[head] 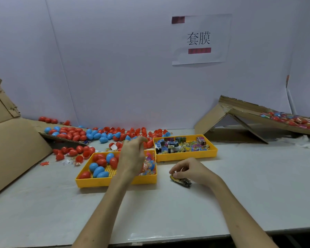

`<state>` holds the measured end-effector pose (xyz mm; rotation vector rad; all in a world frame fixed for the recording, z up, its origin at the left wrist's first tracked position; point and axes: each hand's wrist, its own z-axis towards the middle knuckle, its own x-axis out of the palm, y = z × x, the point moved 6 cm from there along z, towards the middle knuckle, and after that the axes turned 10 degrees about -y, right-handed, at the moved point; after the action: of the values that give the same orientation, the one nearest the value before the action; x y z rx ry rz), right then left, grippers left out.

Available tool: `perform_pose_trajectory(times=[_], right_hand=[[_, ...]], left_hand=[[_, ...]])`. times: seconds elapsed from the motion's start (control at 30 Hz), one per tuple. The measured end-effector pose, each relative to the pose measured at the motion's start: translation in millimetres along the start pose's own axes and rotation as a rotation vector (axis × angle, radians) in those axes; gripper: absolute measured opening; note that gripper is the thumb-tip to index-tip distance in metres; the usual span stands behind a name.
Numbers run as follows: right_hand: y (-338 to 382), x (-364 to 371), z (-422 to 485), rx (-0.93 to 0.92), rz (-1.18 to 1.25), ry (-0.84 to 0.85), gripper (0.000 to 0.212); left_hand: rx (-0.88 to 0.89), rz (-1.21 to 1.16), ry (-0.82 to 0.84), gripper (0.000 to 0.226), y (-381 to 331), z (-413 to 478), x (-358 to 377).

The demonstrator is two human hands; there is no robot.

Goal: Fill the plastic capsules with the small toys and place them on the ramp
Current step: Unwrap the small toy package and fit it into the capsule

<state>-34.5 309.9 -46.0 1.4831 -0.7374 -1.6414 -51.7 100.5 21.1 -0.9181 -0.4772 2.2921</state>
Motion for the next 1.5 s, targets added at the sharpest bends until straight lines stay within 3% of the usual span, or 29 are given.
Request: perform_pose_trajectory(times=[0.07, 0.2, 0.27, 0.37, 0.6, 1.5], right_hand=[[1, -1, 0, -0.006, 0.001, -0.025, 0.013], [0, -8, 0, -0.002, 0.066, -0.127, 0.014], [0, -13, 0, 0.002, 0.06, -0.186, 0.016], [-3, -18, 1, 0.04, 0.027, -0.263, 0.012], [-3, -19, -1, 0.086, 0.0, -0.254, 0.011], [-8, -25, 1, 0.135, -0.069, -0.474, 0.02]], left_hand=[[0.152, -0.086, 0.035, 0.025, -35, -21, 5], [0.226, -0.209, 0.079, 0.016, -70, -56, 23], [0.242, -0.18, 0.116, 0.009, -73, -66, 33], [0.255, -0.032, 0.231, 0.025, -68, -79, 52], [0.072, 0.186, 0.304, 0.037, -50, -86, 69], [0.037, 0.256, 0.341, 0.028, -55, -85, 65]])
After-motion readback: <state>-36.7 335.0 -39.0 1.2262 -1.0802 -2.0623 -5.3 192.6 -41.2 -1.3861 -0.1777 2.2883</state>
